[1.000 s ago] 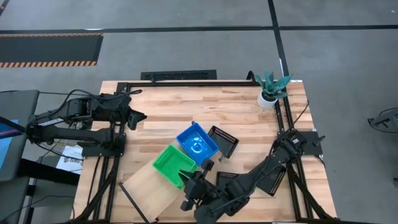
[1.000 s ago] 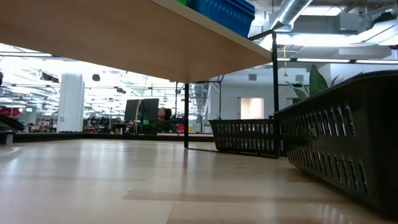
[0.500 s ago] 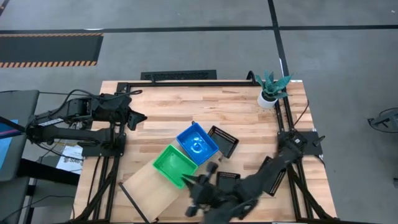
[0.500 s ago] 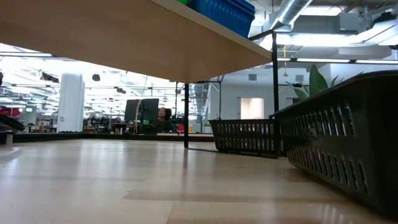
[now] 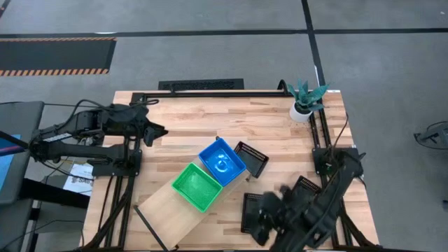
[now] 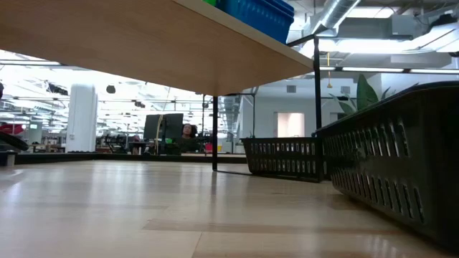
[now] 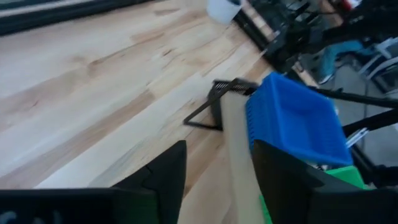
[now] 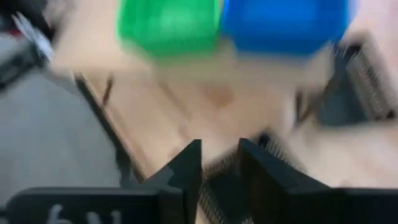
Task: Stack baskets on shelf by color
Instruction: Put the bottom black bin on the shelf
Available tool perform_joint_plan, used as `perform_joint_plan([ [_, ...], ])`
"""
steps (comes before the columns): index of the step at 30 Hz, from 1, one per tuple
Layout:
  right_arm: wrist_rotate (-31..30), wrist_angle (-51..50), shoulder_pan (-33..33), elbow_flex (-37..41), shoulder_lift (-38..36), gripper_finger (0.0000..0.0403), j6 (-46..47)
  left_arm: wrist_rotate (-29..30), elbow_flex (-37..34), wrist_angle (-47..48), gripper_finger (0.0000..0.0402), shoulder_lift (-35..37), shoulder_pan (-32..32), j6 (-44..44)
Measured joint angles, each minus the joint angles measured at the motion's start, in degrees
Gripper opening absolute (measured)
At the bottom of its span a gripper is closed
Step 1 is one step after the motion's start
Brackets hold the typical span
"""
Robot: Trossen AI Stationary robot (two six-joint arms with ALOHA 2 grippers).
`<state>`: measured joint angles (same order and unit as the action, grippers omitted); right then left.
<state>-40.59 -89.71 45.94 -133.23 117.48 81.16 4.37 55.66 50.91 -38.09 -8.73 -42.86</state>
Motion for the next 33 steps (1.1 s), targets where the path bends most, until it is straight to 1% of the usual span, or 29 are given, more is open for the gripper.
perform_joint_plan([
  [2,2.58,0.23,1.35,2.25,1.81,0.0143,3.16,-0.40,0.00,-1.57,0.0184,-0.02,0.00,0.15],
  [4,4.39,0.76,2.99,4.61,2.38,0.0163,6.73,-1.99,0.00,-4.99,0.0198,0.00,0.00,-0.64],
  [6,7.10,2.56,3.68,7.00,2.74,0.0183,10.22,-4.76,0.30,-8.41,0.0209,-0.02,0.00,-1.02],
  [8,9.02,4.23,5.05,8.57,3.76,0.0200,10.98,-8.26,1.41,-12.44,0.0216,-0.07,0.00,-0.92],
  [11,9.21,7.19,5.71,8.85,5.74,0.0214,9.06,-13.44,3.00,-19.59,0.0220,-0.33,0.04,-0.90],
  [14,9.69,9.10,6.07,8.63,6.91,0.0215,3.99,-18.65,5.03,-24.89,0.0220,-0.66,0.15,-0.01],
  [16,11.13,11.22,5.35,8.66,8.35,0.0212,0.05,-21.57,6.99,-25.12,0.0220,-1.01,0.83,1.22],
  [18,11.89,12.65,4.73,8.89,8.85,0.0208,-2.64,-23.24,9.04,-22.56,0.0220,-1.37,1.98,3.46],
  [21,13.41,14.31,2.82,8.57,9.02,0.0204,-6.76,-22.77,11.49,-14.81,0.0220,-1.35,4.37,7.14],
  [23,14.49,15.18,2.22,8.70,9.40,0.0204,-9.99,-19.97,12.96,-7.60,0.0220,-1.27,6.05,8.95],
  [26,17.85,16.92,0.52,8.70,10.25,0.0205,-15.58,-15.27,14.03,1.02,0.0220,-1.22,8.83,8.74],
  [29,20.97,18.15,-0.37,8.67,11.60,0.0205,-19.39,-11.16,14.03,5.07,0.0220,-1.23,11.21,7.06],
  [33,23.15,17.84,-0.87,8.71,14.21,0.0200,-22.20,-7.65,12.74,6.08,0.0220,-1.29,13.35,6.21],
])
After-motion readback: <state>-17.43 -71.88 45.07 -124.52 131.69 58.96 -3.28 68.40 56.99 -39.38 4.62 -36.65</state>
